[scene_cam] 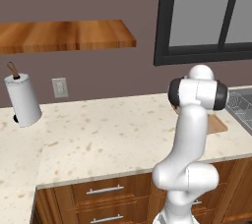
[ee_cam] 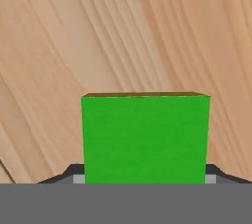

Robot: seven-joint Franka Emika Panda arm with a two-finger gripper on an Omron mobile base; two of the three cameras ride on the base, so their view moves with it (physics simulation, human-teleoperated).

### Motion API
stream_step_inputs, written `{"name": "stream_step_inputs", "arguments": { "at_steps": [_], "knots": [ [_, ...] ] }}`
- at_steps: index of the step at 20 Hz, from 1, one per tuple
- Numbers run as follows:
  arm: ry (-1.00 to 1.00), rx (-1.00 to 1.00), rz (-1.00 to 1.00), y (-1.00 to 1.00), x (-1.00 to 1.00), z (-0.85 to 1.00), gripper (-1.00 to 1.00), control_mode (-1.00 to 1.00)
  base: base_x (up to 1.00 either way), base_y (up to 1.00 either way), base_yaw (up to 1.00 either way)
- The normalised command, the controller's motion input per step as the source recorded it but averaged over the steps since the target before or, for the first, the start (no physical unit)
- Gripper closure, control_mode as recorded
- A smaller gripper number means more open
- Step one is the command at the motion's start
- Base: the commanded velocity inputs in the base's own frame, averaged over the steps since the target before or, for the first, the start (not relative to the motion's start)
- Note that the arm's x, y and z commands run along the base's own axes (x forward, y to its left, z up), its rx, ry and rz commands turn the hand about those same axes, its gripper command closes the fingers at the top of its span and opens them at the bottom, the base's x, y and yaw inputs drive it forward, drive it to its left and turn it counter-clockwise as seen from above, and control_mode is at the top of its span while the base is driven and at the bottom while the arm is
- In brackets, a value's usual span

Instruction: Pick up the sponge from the counter and clean the cutting board by briefly scrubbing or pressing down on the cutting board. Once finished, release the sponge.

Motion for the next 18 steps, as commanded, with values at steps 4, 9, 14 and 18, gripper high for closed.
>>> {"name": "stream_step_inputs", "arguments": {
  "at_steps": [4, 9, 14, 18],
  "knots": [
    [0.00, 0.00, 0.03, 0.58, -0.74, 0.00, 1.00, -1.00, 0.00, 0.00, 0.00],
    [0.00, 0.00, 0.06, 0.79, -0.28, 0.01, 1.00, -1.00, 0.00, 0.00, 0.00],
    [0.00, 0.00, 0.10, 0.90, 0.00, 0.04, 1.00, -1.00, 0.00, 0.00, 0.00],
    [0.02, 0.00, 0.12, 0.89, 0.00, 0.00, 1.00, -1.00, 0.00, 0.00, 0.00]
  ]
}}
